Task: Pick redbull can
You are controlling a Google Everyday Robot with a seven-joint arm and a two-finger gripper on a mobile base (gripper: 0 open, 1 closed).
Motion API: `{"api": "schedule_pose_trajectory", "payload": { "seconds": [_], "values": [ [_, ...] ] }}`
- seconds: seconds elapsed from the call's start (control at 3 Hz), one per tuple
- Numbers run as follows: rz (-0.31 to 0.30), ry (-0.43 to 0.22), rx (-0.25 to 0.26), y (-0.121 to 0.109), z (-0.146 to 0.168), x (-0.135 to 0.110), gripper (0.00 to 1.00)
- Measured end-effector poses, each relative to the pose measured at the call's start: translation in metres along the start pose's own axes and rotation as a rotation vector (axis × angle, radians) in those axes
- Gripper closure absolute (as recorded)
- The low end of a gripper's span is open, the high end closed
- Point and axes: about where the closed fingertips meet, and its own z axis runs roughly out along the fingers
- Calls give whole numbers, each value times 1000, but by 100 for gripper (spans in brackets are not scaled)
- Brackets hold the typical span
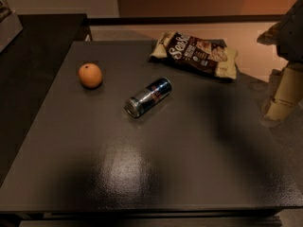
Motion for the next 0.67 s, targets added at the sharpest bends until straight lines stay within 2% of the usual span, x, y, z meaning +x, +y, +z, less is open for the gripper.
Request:
{"api": "schedule_pose_trajectory", "payload": {
  "seconds": [0.67],
  "values": [
    [-12, 7, 13, -3, 1, -4, 0]
  ]
}}
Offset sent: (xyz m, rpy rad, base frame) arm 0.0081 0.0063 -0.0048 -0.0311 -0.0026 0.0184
